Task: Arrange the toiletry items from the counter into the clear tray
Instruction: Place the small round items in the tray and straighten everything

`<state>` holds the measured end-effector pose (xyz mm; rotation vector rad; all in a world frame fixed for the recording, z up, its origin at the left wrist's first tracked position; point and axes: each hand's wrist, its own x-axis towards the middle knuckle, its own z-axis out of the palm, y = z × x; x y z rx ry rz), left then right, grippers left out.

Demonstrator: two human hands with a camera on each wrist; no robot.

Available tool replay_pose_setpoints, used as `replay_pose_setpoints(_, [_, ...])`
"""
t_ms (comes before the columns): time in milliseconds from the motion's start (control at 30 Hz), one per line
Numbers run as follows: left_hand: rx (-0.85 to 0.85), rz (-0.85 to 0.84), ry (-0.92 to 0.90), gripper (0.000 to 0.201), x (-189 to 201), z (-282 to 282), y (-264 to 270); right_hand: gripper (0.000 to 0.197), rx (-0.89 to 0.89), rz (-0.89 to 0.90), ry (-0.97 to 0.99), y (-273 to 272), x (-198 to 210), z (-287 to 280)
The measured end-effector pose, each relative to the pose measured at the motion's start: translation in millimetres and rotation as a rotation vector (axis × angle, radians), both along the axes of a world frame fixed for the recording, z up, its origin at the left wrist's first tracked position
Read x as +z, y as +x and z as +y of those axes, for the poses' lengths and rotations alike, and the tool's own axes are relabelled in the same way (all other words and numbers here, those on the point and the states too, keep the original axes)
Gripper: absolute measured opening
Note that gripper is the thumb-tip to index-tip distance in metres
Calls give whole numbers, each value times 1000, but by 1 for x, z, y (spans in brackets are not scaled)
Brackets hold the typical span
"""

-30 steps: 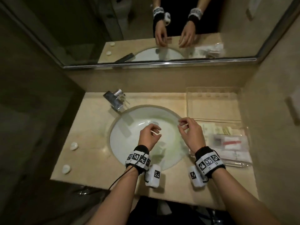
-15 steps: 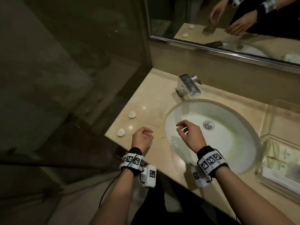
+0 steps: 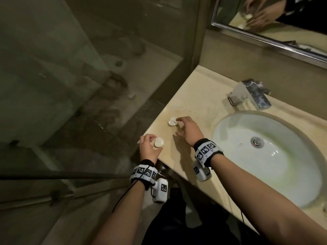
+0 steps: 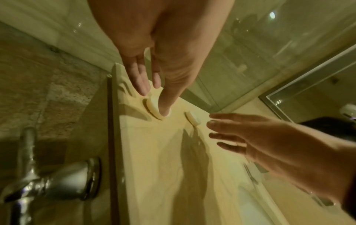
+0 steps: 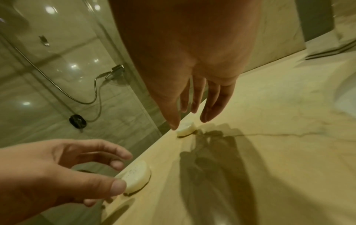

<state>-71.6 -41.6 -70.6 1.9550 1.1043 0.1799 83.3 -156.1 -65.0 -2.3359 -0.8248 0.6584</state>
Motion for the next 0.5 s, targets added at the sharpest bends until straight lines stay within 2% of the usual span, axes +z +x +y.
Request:
replay_pose_setpoints(100, [-86,19,15,52,-9,7,5,57,57,-38,-94,5,-6,20])
replay_pose_setpoints(233, [-149,54,10,47,-20,14,9,51,179,-155,-163,6,-14,32])
replay_pose_setpoints(500, [-207,40,23,41,-19,4,23,24,70,-166,-52,3,-14,1])
